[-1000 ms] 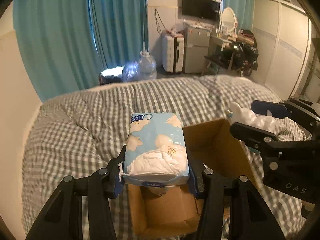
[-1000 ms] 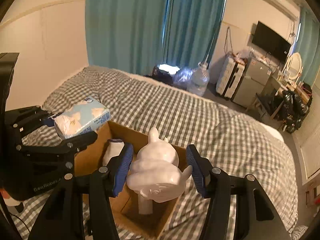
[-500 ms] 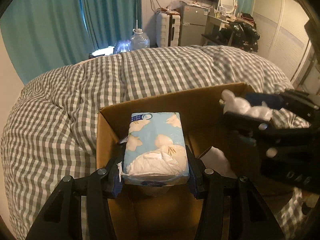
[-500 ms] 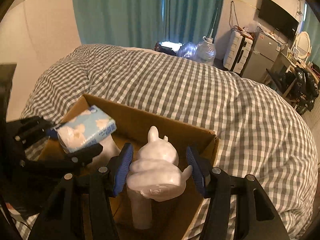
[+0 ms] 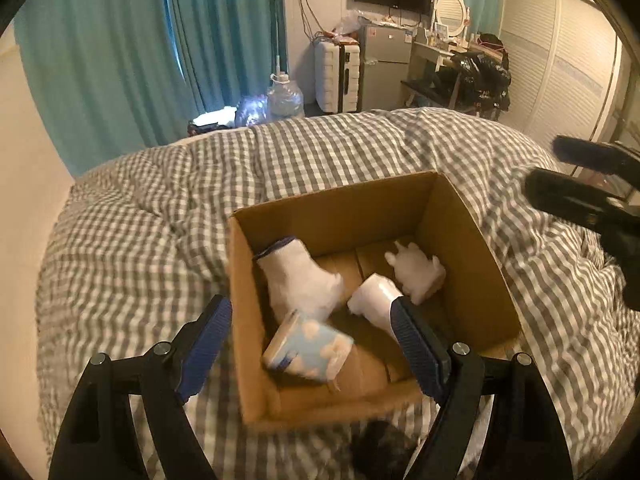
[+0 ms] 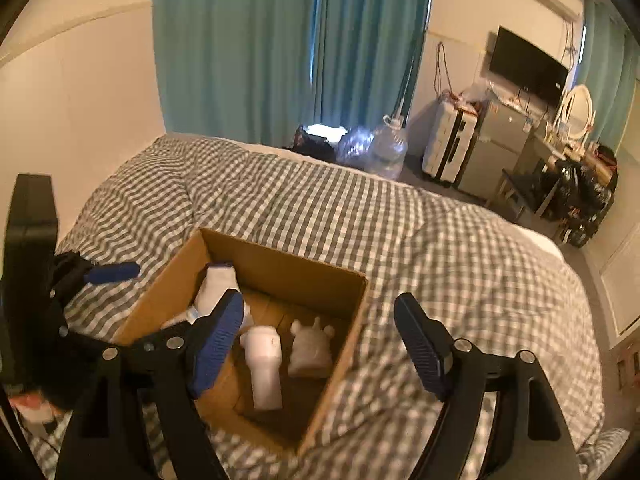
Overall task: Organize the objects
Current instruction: 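Grasp the tape roll with the left tool while the right tool grasps the black item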
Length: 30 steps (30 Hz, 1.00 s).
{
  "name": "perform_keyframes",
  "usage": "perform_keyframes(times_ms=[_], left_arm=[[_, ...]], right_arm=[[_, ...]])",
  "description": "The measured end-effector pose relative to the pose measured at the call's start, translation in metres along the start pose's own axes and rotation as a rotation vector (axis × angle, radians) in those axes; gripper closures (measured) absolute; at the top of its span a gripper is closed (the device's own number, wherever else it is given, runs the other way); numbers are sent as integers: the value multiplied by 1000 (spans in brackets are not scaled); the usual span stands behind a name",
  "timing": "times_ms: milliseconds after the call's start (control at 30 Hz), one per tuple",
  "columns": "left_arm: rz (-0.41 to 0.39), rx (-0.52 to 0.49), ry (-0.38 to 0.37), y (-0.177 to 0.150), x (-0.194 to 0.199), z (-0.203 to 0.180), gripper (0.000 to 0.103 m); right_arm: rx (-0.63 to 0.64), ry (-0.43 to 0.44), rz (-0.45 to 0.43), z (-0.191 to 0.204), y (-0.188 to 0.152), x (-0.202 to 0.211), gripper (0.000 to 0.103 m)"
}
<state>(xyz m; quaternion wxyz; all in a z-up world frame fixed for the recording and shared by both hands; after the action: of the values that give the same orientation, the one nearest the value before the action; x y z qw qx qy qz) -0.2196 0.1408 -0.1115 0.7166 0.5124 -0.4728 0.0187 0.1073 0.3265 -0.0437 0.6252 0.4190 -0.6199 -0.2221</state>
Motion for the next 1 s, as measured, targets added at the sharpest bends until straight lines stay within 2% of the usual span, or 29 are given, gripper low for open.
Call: perform_keyframes(times_ms=[133, 300, 533, 767, 833, 900, 1000], left_arm=[[-1, -6, 24, -18, 27, 0, 19], [-2, -30, 49, -47, 46, -10, 19], [57, -43, 6, -107, 48, -43, 19], [127, -73, -24, -137, 30, -70, 19], [139, -94, -16, -142, 23, -74, 24], [163, -93, -34, -147, 18, -77, 49], [196, -92, -79, -155, 12, -85, 70]], right_arm=[[34, 2, 21, 2, -22, 33, 24], [70, -12, 60, 4, -62, 54, 24], [105, 5, 161, 18, -121, 39, 24], [88, 30, 223, 25, -155, 22, 24], [80, 30, 233, 23, -159, 18, 24], [73, 31, 239, 22, -162, 17, 24], [71, 32, 250, 22, -167, 15, 24]])
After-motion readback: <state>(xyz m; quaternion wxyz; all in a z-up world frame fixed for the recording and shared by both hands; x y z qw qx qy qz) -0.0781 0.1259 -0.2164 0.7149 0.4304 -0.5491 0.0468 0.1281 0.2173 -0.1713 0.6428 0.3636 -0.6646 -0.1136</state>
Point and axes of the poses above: each gripper's, at about its wrist camera, not at the fingertips, and x roughly against the way its jaws point, z to its left, y to its top, the point moved 7 cm from there along -x, roughly the way its jaws point, and after that the axes turned 8 degrees about -z, right-handed, at the moved point
